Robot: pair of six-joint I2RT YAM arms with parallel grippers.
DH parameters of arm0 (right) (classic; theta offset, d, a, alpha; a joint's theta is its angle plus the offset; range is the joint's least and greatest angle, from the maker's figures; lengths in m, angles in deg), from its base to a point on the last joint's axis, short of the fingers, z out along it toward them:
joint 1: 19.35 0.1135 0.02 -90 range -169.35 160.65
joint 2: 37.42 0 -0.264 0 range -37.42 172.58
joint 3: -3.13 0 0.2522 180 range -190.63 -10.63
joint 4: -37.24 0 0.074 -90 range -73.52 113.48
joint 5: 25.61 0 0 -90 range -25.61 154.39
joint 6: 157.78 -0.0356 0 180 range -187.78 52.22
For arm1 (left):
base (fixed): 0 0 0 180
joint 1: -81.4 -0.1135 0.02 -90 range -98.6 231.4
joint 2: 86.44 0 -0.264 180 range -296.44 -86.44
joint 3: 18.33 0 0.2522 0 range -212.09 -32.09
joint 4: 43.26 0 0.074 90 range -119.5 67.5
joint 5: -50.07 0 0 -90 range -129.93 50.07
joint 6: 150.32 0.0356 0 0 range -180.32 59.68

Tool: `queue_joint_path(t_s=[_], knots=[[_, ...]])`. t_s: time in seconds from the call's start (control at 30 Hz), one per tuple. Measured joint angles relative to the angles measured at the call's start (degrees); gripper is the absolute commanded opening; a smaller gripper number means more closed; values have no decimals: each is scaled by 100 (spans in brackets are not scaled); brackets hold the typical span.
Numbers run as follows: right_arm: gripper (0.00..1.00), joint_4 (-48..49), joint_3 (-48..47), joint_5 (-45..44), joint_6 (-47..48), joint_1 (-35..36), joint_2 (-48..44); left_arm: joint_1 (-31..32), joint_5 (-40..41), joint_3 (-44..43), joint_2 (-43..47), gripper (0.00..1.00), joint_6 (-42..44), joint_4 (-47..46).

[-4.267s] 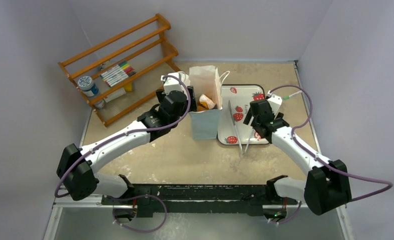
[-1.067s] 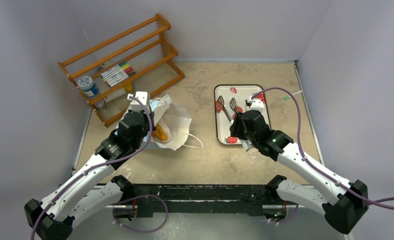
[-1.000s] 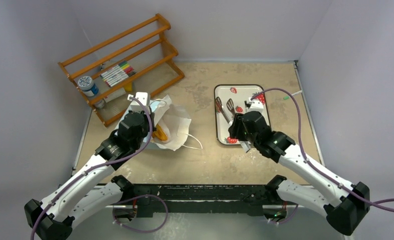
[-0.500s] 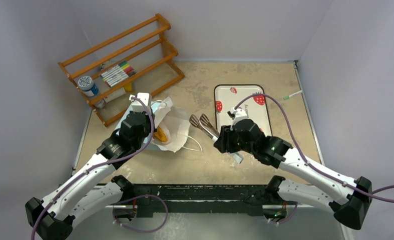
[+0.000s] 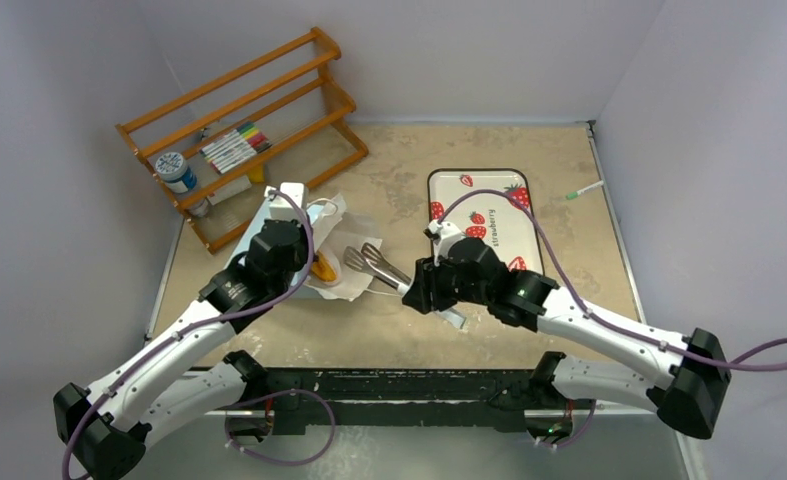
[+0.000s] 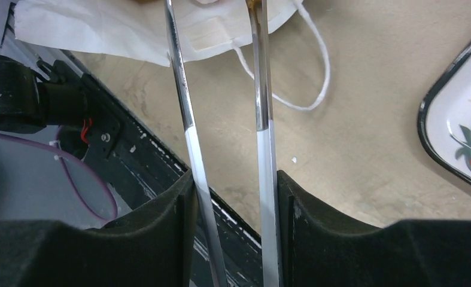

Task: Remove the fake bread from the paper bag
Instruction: Take out the fake bread from the paper bag.

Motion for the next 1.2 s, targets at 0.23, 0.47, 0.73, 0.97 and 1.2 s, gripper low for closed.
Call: queue_joint_path(t_s=[0.23, 0.47, 0.73, 0.97, 1.2], knots=[[53, 640, 0, 389, 181, 4, 826, 2, -28, -216, -133, 0, -2, 70], [56, 874, -260, 704, 540, 4, 1639, 2, -166, -385, -269, 0, 0, 190], [58, 1060, -581, 901, 732, 4, 2144, 2, -339, -459, -282, 0, -2, 402], [61, 1250, -855, 890, 780, 4, 2651, 7, -433, -457, -90, 0, -22, 564], [59, 1421, -1110, 844, 782, 4, 3049, 7, -483, -446, 66, 0, -50, 730]])
